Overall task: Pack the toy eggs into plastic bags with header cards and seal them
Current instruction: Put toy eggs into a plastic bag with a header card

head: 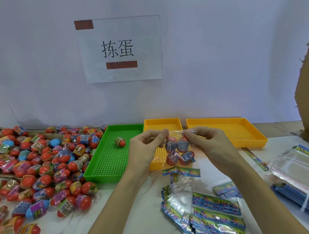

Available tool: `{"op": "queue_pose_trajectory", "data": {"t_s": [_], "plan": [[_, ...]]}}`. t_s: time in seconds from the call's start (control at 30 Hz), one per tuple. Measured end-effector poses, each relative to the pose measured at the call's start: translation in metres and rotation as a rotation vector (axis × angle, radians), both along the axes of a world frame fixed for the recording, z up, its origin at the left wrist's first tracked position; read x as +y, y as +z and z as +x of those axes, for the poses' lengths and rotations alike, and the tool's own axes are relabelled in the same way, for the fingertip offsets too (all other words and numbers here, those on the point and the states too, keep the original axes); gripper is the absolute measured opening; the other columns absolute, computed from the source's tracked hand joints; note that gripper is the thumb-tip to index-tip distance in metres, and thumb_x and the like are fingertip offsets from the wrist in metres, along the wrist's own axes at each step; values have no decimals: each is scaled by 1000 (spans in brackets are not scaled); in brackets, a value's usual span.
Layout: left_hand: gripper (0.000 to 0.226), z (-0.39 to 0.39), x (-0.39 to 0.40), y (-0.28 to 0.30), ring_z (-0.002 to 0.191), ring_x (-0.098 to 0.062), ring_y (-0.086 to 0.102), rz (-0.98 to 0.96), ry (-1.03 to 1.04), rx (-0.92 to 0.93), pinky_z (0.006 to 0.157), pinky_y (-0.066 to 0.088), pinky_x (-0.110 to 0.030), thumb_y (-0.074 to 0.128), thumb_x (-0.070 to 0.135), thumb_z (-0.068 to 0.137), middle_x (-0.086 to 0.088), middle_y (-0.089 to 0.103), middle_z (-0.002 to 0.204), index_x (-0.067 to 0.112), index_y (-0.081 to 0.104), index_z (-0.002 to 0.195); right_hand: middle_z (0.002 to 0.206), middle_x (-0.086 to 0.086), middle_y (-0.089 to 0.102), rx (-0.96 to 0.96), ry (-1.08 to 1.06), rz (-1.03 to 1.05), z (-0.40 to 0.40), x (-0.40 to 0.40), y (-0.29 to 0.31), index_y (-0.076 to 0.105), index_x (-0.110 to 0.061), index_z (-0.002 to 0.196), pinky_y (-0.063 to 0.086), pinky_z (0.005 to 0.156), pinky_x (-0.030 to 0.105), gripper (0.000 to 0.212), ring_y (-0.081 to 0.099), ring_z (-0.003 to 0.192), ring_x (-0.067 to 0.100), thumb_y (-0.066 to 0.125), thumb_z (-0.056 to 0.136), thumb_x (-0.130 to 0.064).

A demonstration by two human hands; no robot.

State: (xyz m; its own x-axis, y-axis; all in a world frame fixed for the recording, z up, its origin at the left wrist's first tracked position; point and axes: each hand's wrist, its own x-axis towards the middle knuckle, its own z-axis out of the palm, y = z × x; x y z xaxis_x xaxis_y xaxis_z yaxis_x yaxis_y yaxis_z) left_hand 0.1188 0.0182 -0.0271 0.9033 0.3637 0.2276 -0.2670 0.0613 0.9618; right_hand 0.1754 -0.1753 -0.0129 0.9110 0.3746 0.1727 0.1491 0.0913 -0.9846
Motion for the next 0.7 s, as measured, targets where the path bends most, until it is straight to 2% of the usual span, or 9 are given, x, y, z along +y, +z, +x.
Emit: {"op": "queue_pose_trajectory", "data": {"t_s": [0.07,0.17,0.27,0.37,0.47,0.53,0.6,0.7], "plan": [[32,0,0,0,86,-15,73,-2,-68,7,78,57,-22,82,42,81,-10,79,95,13,81,95,107,22,74,29,1,40,0,-1,1,82,-11,94,55,98,57,42,67,105,42,84,71,-45],[37,0,1,-3,97,-21,74,11,-140,28,86,60,-31,81,45,80,-6,80,104,15,82,102,108,22,74,78,0,118,0,0,2,82,-8,98,58,93,44,44,68,101,31,84,69,-41],[35,0,-1,-2,88,-25,70,-100,-107,16,86,57,-35,85,36,74,-15,79,99,7,82,93,108,20,76,105,16,161,-1,1,3,81,-5,101,61,84,31,42,72,98,25,84,72,-36],[15,1,2,3,82,-17,70,-334,-158,8,78,58,-24,84,22,69,-11,78,91,10,83,78,103,17,76,105,27,122,0,1,1,79,-4,101,60,80,28,41,71,90,21,84,75,-35],[13,0,6,4,84,-15,72,-398,-189,28,79,57,-22,82,16,70,-10,79,92,8,82,80,89,17,72,57,2,81,1,0,-1,80,-7,91,56,74,26,37,61,79,19,82,73,-39],[19,0,5,4,89,-17,69,-371,-159,49,83,54,-25,82,18,70,-12,78,96,5,81,85,93,25,69,17,-7,54,0,0,-1,80,-9,90,53,78,31,31,60,82,21,79,80,-38],[19,-2,4,4,90,-17,68,-285,-138,45,81,53,-26,83,20,73,-11,79,98,8,81,87,97,21,70,-12,-20,40,-1,1,-1,76,-10,89,55,78,33,26,64,86,23,75,84,-36],[24,-5,12,4,97,-10,70,54,-186,22,82,57,-23,79,19,90,4,78,110,24,78,113,92,12,71,-148,-88,-83,-1,0,0,69,-13,91,62,75,38,20,69,87,25,71,90,-33]]}}
